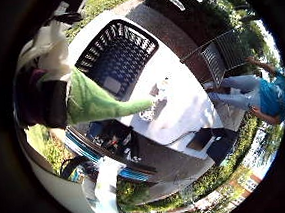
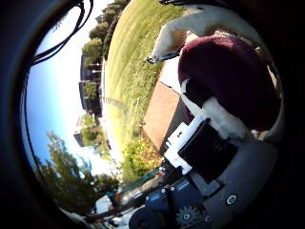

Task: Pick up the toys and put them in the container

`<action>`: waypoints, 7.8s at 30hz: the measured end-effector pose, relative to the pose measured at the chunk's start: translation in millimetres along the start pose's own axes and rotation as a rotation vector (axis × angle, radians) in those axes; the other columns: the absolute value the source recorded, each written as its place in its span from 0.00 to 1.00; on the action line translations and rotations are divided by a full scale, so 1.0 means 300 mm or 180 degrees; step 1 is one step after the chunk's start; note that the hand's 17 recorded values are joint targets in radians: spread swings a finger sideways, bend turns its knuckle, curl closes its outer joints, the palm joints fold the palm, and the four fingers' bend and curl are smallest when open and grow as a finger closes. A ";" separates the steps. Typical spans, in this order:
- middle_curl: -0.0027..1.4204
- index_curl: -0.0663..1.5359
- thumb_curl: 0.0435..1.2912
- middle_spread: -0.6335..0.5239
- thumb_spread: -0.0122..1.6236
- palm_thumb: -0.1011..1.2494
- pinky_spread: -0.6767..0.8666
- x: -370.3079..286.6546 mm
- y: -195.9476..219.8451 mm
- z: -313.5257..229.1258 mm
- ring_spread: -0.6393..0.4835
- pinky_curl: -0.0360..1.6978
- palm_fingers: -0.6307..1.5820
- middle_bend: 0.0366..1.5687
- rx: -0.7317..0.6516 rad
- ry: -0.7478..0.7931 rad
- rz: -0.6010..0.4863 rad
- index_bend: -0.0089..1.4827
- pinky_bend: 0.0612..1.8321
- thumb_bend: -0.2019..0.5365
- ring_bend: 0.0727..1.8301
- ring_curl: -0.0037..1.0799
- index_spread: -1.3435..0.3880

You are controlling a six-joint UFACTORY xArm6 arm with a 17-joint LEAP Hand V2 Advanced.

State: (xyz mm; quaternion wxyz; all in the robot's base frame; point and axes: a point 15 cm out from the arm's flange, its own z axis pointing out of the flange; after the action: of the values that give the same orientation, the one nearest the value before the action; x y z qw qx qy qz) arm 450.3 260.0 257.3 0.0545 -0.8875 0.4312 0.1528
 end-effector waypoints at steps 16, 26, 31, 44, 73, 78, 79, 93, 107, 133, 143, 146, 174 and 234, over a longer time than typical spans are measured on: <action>0.44 0.42 0.41 0.55 0.73 0.67 0.67 0.195 -0.151 0.300 0.78 0.38 0.15 0.16 -0.0437 0.0280 0.0057 0.30 0.35 0.23 0.29 0.41 0.48; 0.28 0.32 0.37 0.61 0.71 0.68 0.72 0.315 -0.124 0.212 0.84 0.26 0.23 0.05 -0.0323 0.0285 0.0008 0.16 0.16 0.24 0.13 0.30 0.51; 0.24 0.30 0.36 0.62 0.71 0.68 0.71 0.390 -0.083 0.140 0.84 0.23 0.26 0.06 -0.0283 0.0313 0.0108 0.13 0.12 0.24 0.10 0.29 0.53; 0.23 0.25 0.33 0.60 0.71 0.64 0.71 0.979 0.228 0.202 0.81 0.22 0.35 0.09 -0.0399 0.0249 0.0995 0.12 0.14 0.24 0.14 0.31 0.66; 0.25 0.21 0.31 0.59 0.71 0.56 0.73 1.314 0.364 0.400 0.82 0.20 0.39 0.10 -0.0208 0.0317 0.1730 0.11 0.22 0.23 0.18 0.32 0.73; 0.25 0.21 0.30 0.59 0.71 0.54 0.74 1.339 0.315 0.488 0.82 0.20 0.40 0.10 -0.0130 0.0397 0.1747 0.11 0.24 0.22 0.18 0.32 0.74; 0.25 0.21 0.29 0.59 0.71 0.53 0.74 1.342 0.302 0.504 0.82 0.20 0.40 0.10 -0.0109 0.0420 0.1753 0.11 0.24 0.22 0.19 0.32 0.74; 0.25 0.21 0.25 0.61 0.69 0.46 0.75 1.374 0.352 0.804 0.85 0.18 0.45 0.10 -0.0505 0.0687 0.1794 0.12 0.27 0.22 0.22 0.31 0.78; 0.46 0.30 0.31 0.48 0.68 0.61 0.72 1.312 0.367 0.782 0.68 0.29 0.85 0.55 -0.0749 0.0690 0.1681 0.29 0.55 0.31 0.58 0.53 0.56; 0.71 0.70 0.55 0.40 0.68 0.81 0.56 0.928 0.480 -0.248 0.48 0.52 0.62 0.86 -0.0411 0.0584 0.1490 0.44 0.84 0.26 0.85 0.75 0.29; 0.72 0.83 0.59 0.40 0.69 0.78 0.55 0.396 0.353 -0.454 0.48 0.54 0.59 0.89 -0.0253 0.0551 0.0716 0.42 0.87 0.26 0.87 0.76 0.27; 0.72 0.86 0.60 0.40 0.70 0.78 0.54 0.253 0.276 -0.406 0.48 0.55 0.59 0.90 -0.0316 0.0557 0.0477 0.42 0.87 0.26 0.88 0.75 0.26; 0.30 0.51 0.37 0.58 0.74 0.66 0.70 0.151 -0.116 0.460 0.80 0.30 0.26 0.16 -0.0770 0.0362 0.0432 0.10 0.33 0.25 0.29 0.30 0.52; 0.24 0.20 0.26 0.65 0.72 0.52 0.73 1.122 0.744 0.734 0.83 0.19 0.33 0.09 -0.0795 0.0372 0.1838 0.11 0.28 0.23 0.17 0.30 0.71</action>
State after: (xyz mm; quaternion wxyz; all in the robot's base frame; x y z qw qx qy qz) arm 421.9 -80.6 -50.7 -0.1253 -0.7355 0.6457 0.1624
